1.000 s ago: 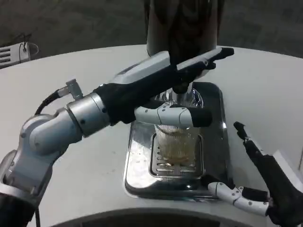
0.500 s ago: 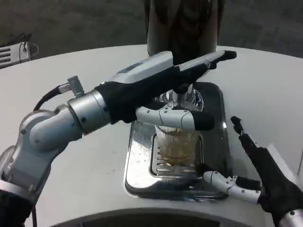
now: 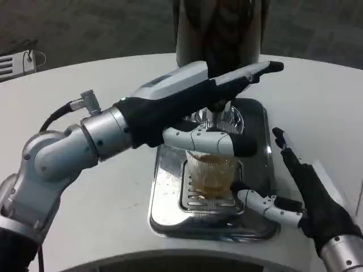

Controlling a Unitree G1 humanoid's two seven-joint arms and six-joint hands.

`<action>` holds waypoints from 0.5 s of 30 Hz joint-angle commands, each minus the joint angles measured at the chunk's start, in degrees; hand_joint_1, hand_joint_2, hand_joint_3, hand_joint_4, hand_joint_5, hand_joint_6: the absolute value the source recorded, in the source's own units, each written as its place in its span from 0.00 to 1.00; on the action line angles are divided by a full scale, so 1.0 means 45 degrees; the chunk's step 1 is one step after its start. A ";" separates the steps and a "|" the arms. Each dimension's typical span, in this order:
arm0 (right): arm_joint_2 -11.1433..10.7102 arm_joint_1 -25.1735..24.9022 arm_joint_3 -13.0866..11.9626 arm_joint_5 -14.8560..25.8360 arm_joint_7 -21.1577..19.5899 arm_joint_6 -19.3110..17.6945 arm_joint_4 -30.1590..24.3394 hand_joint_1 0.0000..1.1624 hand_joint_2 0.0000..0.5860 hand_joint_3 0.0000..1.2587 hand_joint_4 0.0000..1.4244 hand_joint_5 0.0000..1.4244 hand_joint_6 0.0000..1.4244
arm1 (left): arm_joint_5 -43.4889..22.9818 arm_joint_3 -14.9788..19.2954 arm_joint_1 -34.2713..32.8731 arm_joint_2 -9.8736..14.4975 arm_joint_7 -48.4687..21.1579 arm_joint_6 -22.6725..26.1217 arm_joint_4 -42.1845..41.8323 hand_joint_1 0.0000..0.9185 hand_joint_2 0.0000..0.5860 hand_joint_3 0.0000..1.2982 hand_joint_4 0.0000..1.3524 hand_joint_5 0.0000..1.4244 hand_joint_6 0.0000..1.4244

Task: Grasp the cup under the faucet to collect the drink, then remove the cup.

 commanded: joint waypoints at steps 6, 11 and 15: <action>0.0042 -0.0576 0.0148 0.0268 -0.0249 -0.0433 0.0752 0.62 0.42 0.00 0.00 0.00 0.00 | 0.0484 -0.0463 0.0395 0.0171 -0.0627 0.0282 0.0160 0.00 0.00 0.03 0.00 0.04 0.08; 0.0037 -0.0760 0.0192 0.0374 -0.0302 -0.0510 0.1007 0.62 0.42 0.00 0.00 0.00 0.00 | 0.0475 -0.0463 0.0364 0.0183 -0.0658 0.0277 0.0168 0.00 0.00 0.03 0.00 0.04 0.08; 0.0072 -0.0930 0.0264 0.0442 -0.0315 -0.0562 0.1213 0.62 0.42 0.00 0.00 0.00 0.00 | 0.0476 -0.0459 0.0328 0.0199 -0.0677 0.0281 0.0178 0.00 0.00 0.03 0.00 0.04 0.08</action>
